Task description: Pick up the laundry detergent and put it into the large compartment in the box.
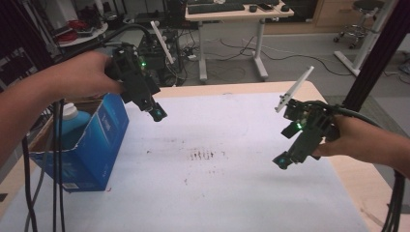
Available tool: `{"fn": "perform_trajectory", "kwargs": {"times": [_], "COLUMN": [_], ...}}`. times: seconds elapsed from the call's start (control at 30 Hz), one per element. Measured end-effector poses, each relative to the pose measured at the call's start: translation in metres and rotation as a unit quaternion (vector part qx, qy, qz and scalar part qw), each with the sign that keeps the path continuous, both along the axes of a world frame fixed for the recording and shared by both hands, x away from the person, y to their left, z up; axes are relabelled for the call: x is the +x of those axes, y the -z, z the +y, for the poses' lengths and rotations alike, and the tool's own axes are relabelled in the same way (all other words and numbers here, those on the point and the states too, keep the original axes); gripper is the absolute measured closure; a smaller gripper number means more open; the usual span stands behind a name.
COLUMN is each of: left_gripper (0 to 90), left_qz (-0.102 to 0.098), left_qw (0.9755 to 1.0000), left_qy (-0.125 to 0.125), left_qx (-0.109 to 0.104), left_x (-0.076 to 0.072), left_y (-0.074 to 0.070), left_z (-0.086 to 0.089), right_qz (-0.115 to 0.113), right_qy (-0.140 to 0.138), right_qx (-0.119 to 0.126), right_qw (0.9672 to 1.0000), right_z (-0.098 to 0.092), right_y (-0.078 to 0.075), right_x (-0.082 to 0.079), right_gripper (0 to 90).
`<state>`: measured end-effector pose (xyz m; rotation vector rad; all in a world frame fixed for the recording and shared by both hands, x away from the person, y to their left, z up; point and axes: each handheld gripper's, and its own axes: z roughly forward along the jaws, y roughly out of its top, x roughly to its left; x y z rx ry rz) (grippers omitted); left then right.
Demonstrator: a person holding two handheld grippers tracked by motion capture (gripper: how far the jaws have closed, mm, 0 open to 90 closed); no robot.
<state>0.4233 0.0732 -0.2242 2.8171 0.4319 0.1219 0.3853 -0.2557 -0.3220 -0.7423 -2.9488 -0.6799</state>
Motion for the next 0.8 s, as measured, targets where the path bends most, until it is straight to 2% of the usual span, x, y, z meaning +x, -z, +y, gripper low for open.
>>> {"fn": "perform_trajectory", "kwargs": {"times": [0.03, 0.13, 0.37, 0.4, 0.5, 0.57, 0.63, 0.8], "left_gripper": [9.3, 7.3, 4.8, 1.6, 1.6, 1.6, 1.6, 1.6], "left_qz": [0.002, -0.002, -0.005, -0.006, -0.008, -0.009, -0.004, -0.003], "left_qw": [1.0, 0.9998, 0.9992, 0.9992, 0.9988, 0.9989, 0.9987, 0.9984], "left_qy": [0.002, 0.02, 0.03, 0.029, 0.034, 0.025, 0.035, 0.042], "left_qx": [0.0, 0.006, 0.025, 0.026, 0.034, 0.039, 0.036, 0.039], "left_x": [0.0, 0.0, 0.002, 0.002, 0.003, 0.003, 0.002, 0.0], "left_y": [0.003, 0.01, 0.02, 0.021, 0.025, 0.027, 0.029, 0.034], "left_z": [-0.003, -0.01, -0.019, -0.02, -0.022, -0.023, -0.024, -0.031], "right_qz": [0.0, -0.004, -0.005, -0.005, -0.006, -0.008, -0.006, -0.01], "right_qy": [0.0, -0.003, -0.004, -0.003, -0.001, -0.003, 0.0, 0.001], "right_qx": [-0.001, -0.001, -0.003, -0.004, -0.002, -0.003, -0.002, -0.001], "right_qw": [1.0, 1.0, 1.0, 1.0, 1.0, 1.0, 1.0, 1.0], "right_z": [0.0, 0.001, 0.004, 0.004, 0.005, 0.006, 0.006, 0.007], "right_y": [0.0, 0.0, 0.0, 0.0, 0.0, -0.001, -0.001, -0.002], "right_x": [0.0, 0.0, -0.002, -0.002, -0.003, -0.003, -0.004, -0.005], "right_gripper": [1.7, 1.7, 1.7, 1.7, 1.7, 1.7, 1.7, 1.7]}}
